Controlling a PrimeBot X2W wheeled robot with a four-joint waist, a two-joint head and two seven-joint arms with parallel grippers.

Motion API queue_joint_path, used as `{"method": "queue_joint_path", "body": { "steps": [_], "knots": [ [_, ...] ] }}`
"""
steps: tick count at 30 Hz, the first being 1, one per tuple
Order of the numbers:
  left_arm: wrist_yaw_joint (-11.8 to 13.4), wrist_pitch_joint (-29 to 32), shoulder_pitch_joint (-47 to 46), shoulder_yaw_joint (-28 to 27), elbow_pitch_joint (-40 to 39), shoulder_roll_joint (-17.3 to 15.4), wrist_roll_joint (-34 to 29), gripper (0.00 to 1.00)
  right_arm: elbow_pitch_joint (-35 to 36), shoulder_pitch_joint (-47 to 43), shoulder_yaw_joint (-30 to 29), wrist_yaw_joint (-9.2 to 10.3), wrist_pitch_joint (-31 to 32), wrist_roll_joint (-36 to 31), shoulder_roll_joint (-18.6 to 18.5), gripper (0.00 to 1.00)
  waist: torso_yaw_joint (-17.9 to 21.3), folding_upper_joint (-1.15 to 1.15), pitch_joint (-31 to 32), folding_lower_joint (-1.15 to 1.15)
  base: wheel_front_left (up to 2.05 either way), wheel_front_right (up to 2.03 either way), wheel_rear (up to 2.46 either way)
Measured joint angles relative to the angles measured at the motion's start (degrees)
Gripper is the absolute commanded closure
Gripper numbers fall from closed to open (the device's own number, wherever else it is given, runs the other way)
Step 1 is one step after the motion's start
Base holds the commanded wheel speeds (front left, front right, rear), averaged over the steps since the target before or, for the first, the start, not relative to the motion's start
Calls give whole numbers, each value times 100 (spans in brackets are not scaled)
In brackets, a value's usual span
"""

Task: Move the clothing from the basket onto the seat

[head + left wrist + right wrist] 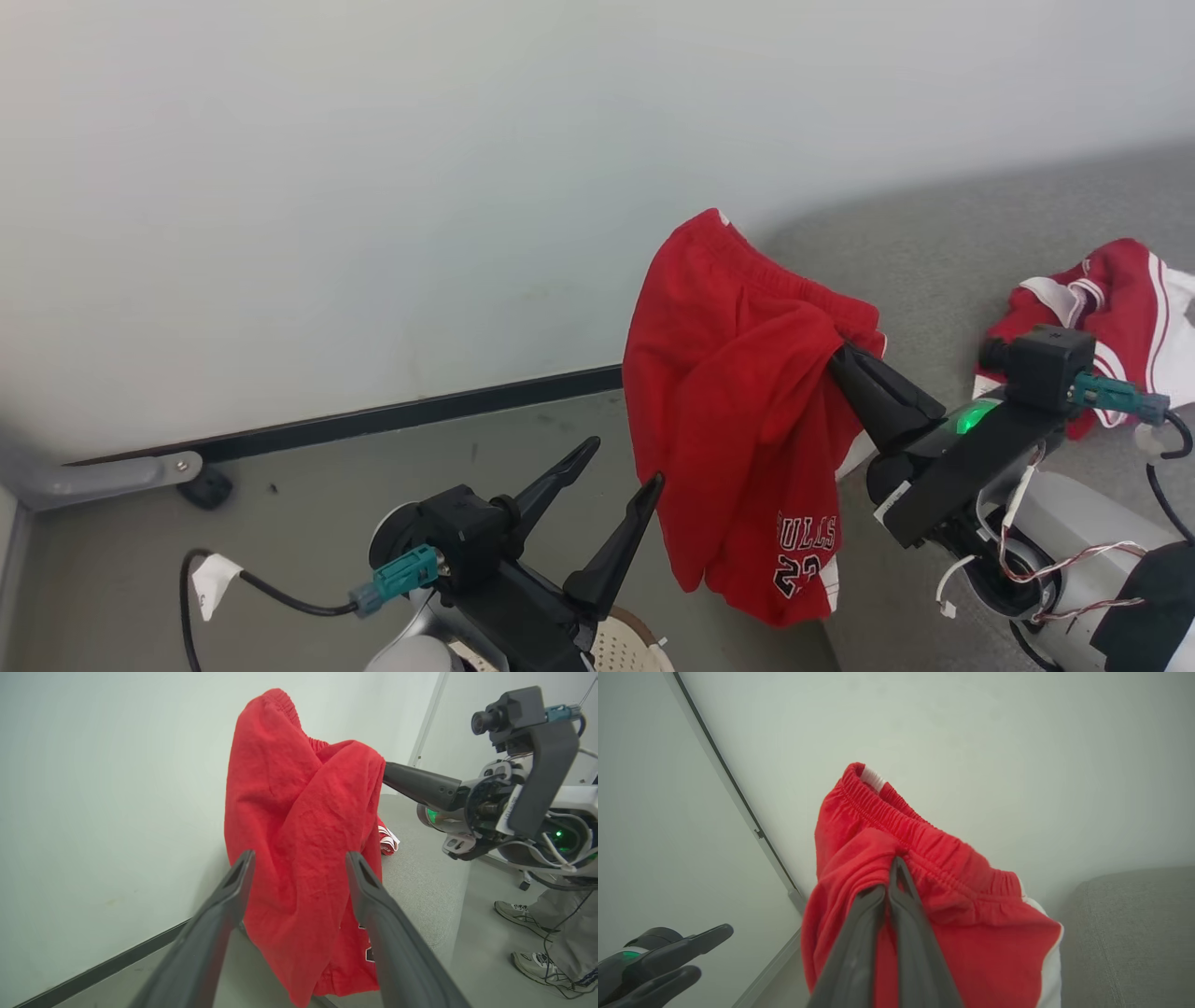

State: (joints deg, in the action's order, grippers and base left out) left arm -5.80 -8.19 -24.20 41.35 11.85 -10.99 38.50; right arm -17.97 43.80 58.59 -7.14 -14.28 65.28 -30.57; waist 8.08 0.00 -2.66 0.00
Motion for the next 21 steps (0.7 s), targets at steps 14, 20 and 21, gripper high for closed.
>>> {"method": "queue_joint_path", "body": {
  "steps": [14, 20, 21],
  "knots": [
    [78, -57, -20, 11, -166, -176, -320, 0, 464, -443, -766, 0, -1, -370, -236, 100, 910, 0, -78, 0, 0, 0, 0],
    [129, -101, -36, 15, -181, -211, -403, 0, 764, -680, -1067, 0, -1, -519, -303, 100, 1304, 0, -123, 0, 0, 0, 0],
    [129, -101, -41, 20, -181, -211, -420, 0, 812, -708, -1104, 0, -1, -538, -313, 100, 1366, 0, -132, 0, 0, 0, 0]
  ]
}}
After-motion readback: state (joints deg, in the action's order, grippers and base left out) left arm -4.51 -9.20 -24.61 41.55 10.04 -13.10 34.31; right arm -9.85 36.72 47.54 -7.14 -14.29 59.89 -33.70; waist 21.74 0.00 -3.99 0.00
